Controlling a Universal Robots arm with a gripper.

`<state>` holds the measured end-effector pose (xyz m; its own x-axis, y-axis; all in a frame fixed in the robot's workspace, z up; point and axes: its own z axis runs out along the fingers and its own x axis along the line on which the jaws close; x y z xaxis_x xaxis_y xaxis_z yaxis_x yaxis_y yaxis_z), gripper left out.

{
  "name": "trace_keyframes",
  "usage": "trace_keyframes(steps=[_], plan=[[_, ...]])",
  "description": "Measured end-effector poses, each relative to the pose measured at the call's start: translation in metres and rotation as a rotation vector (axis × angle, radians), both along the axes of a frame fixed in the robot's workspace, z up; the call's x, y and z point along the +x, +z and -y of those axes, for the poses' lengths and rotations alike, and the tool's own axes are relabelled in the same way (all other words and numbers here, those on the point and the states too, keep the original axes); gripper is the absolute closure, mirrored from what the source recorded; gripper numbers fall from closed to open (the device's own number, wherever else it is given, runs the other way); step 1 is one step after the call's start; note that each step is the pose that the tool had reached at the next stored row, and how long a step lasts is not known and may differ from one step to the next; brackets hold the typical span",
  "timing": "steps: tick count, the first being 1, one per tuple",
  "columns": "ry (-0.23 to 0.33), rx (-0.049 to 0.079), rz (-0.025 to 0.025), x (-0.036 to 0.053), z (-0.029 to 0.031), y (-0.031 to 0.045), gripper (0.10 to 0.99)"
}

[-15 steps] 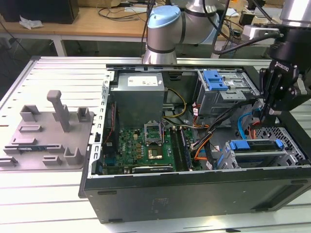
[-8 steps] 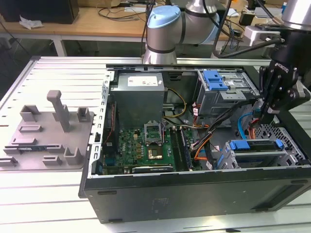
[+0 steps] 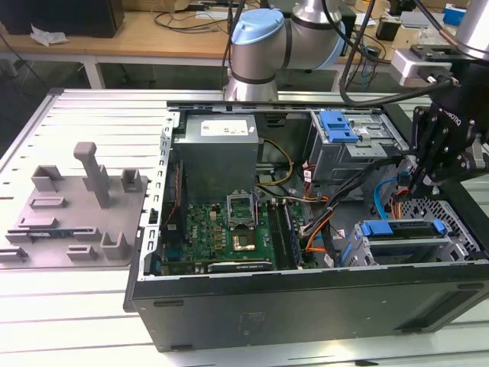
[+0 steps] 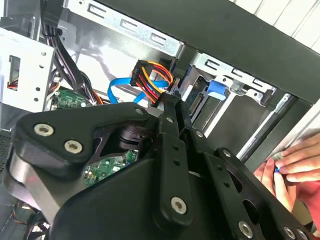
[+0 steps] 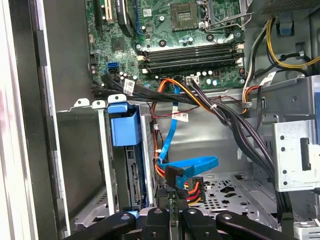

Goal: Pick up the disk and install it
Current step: 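Insert the first disk wire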

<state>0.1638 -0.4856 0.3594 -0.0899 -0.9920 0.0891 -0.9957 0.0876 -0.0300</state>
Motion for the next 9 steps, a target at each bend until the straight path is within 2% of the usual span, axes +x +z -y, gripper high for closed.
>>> trace_keyframes(steps=[6, 7, 9], plan=[[0.001, 0.000, 0.0000, -0.0001, 0.0007, 0.0001, 0.918], [0.001, 0.000, 0.0000, 0.0000, 0.0022, 0.0000, 0.918], [0.001, 0.006, -0.0001, -0.0004, 0.0089, 0.0000, 0.918]])
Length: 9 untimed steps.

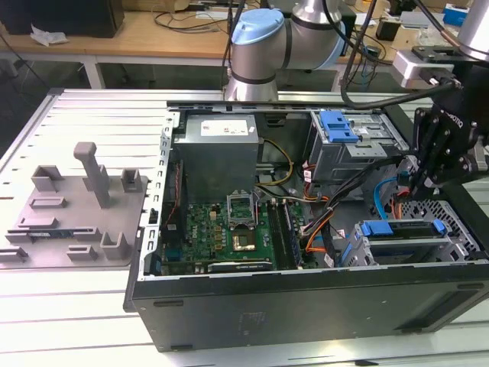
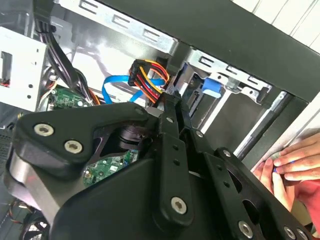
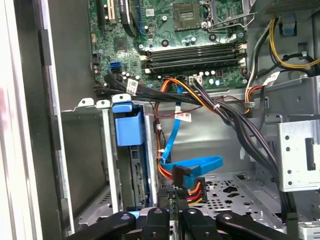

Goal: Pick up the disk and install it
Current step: 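Insert the first disk wire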

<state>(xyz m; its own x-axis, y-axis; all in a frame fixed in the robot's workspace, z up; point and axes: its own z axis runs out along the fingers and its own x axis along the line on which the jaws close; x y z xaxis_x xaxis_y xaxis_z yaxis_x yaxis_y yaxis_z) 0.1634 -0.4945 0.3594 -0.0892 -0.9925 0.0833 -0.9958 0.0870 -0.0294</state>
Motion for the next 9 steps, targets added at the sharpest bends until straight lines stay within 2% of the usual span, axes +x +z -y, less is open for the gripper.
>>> trace_keyframes(steps=[3, 9], plan=[[0.000, 0.002, 0.0000, -0.0008, 0.0076, 0.0000, 0.918], [0.004, 0.002, 0.0000, -0.0026, 0.0157, -0.0001, 0.918]])
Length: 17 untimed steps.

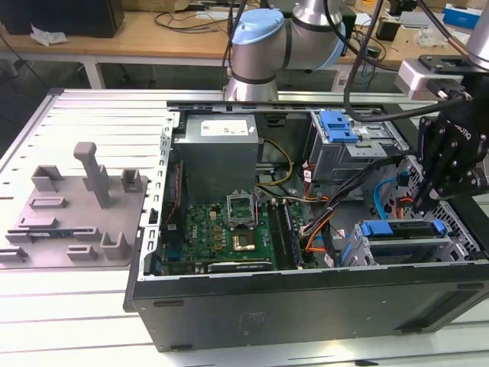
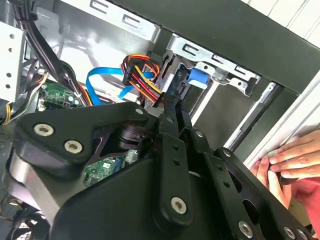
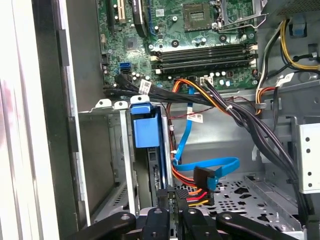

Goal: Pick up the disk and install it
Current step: 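Insert the first disk wire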

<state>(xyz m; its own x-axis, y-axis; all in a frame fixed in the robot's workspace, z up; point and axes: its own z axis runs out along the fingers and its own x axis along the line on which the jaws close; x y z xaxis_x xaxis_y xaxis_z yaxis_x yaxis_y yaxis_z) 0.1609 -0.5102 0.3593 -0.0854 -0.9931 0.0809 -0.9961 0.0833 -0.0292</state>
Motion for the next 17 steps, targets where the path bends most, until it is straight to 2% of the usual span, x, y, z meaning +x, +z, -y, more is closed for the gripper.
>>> trace_keyframes(steps=[7, 17], plan=[[0.010, 0.000, -0.0004, -0.0001, 0.0061, -0.0007, 0.918], [0.016, 0.000, -0.0028, 0.0010, 0.0070, -0.0021, 0.918]])
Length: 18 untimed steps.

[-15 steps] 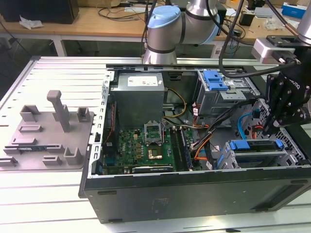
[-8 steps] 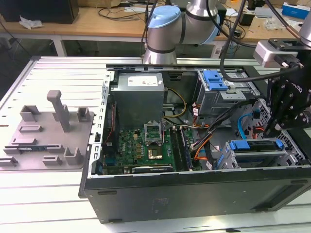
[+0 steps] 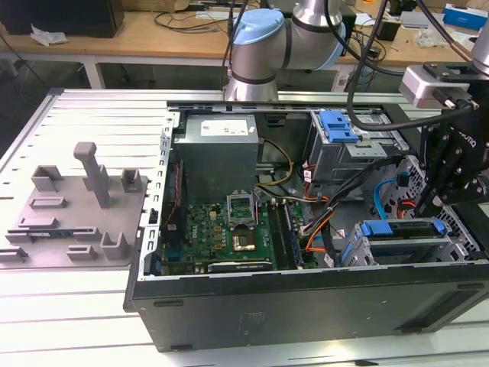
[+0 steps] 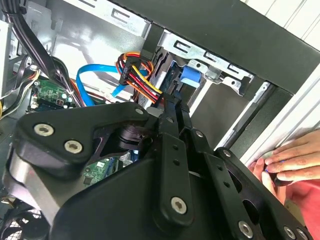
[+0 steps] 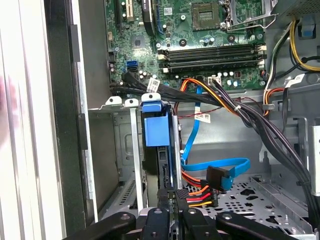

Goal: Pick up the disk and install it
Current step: 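Insert the first disk wire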

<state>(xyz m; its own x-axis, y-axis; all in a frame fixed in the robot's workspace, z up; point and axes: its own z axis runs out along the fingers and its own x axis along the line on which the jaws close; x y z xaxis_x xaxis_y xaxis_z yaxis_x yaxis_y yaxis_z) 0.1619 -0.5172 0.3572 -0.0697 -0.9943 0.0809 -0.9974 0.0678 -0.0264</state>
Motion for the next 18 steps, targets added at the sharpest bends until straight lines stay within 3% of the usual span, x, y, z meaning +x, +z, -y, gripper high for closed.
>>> trace_keyframes(steps=[18], plan=[[0.000, 0.000, 0.0000, 0.0000, 0.0022, -0.0037, 0.918]])
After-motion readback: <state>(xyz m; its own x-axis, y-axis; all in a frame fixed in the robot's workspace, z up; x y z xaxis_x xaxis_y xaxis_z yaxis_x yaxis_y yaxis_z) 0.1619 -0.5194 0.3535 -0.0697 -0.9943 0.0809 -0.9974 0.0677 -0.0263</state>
